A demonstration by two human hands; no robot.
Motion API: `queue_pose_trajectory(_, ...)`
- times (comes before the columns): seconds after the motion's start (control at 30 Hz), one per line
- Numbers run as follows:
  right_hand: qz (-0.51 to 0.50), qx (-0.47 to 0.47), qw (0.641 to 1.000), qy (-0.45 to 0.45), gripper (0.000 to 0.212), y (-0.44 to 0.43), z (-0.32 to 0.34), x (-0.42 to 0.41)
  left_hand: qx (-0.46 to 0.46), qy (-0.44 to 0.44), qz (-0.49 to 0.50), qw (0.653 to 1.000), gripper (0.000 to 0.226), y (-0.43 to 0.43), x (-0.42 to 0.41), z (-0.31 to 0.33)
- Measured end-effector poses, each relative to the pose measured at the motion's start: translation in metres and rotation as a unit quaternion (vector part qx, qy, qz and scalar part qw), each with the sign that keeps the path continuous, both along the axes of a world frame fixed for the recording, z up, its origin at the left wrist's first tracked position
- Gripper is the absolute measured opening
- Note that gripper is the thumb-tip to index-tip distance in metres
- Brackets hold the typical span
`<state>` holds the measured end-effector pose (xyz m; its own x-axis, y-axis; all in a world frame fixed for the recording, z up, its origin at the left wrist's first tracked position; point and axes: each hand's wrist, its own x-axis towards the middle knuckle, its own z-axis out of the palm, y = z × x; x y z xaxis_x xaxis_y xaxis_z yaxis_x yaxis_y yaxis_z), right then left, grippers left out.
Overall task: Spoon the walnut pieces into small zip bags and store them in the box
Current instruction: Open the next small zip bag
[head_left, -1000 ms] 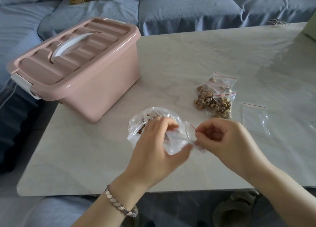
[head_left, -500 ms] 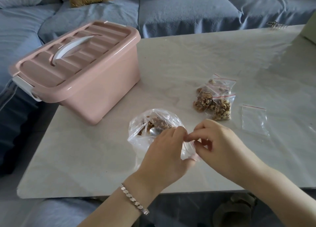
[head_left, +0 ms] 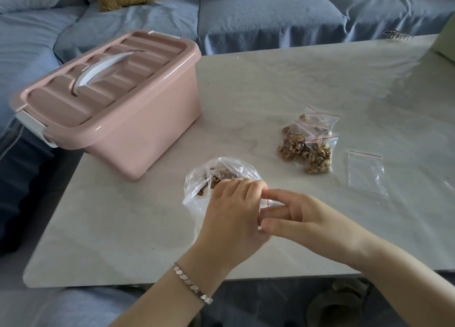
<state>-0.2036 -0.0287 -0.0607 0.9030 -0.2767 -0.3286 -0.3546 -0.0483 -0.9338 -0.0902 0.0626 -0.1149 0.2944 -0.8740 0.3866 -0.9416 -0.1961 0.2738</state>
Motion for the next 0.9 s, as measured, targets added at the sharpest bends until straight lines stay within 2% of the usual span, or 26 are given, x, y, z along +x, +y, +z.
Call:
queue_pose_trajectory(0.07,-0.002,0.035,0.999,-0.014,0.024,-0.002,-0.001,0.001,-0.011,0.005,0.004,1.0,0.04,0.001,0.001,-0.001)
queue_pose_trajectory(0.2,0.054,0.054,0.997,-0.027,0.032,-0.002,-0.003,0.003,-0.027,0.024,0.017,0.999,0.03,0.006,0.001,0.003)
queue_pose_trajectory(0.27,-0.003,0.022,0.999,-0.039,0.022,-0.003,-0.006,0.005,-0.029,0.051,0.041,0.997,0.024,0.01,0.005,0.005)
queue_pose_trajectory(0.33,-0.103,-0.077,0.991,-0.036,0.022,-0.01,-0.016,0.003,-0.03,0.101,0.077,0.991,0.028,0.021,0.015,0.004)
queue_pose_trajectory(0.4,-0.166,-0.254,0.953,0.008,0.016,-0.024,-0.033,-0.003,-0.032,0.148,0.121,0.981,0.03,0.037,0.027,0.0)
queue_pose_trajectory(0.43,-0.16,-0.328,0.93,0.053,0.015,-0.031,-0.043,-0.006,-0.034,0.169,0.152,0.973,0.029,0.046,0.033,-0.003)
queue_pose_trajectory(0.5,-0.088,-0.392,0.898,0.178,0.037,-0.04,-0.068,-0.011,-0.022,0.209,0.227,0.951,0.028,0.06,0.044,-0.009)
queue_pose_trajectory(0.57,-0.034,-0.397,0.883,0.248,0.045,-0.042,-0.085,-0.011,0.011,0.25,0.289,0.924,0.029,0.068,0.051,-0.015)
queue_pose_trajectory(0.67,-0.037,-0.408,0.88,0.242,0.037,-0.042,-0.097,-0.006,0.084,0.322,0.342,0.879,0.029,0.07,0.051,-0.023)
queue_pose_trajectory(0.83,-0.027,-0.372,0.893,0.252,0.012,-0.049,-0.093,-0.002,0.157,0.362,0.327,0.858,0.025,0.059,0.044,-0.028)
queue_pose_trajectory(0.9,-0.035,-0.332,0.913,0.235,0.014,-0.052,-0.088,-0.005,0.161,0.362,0.328,0.858,0.023,0.057,0.045,-0.031)
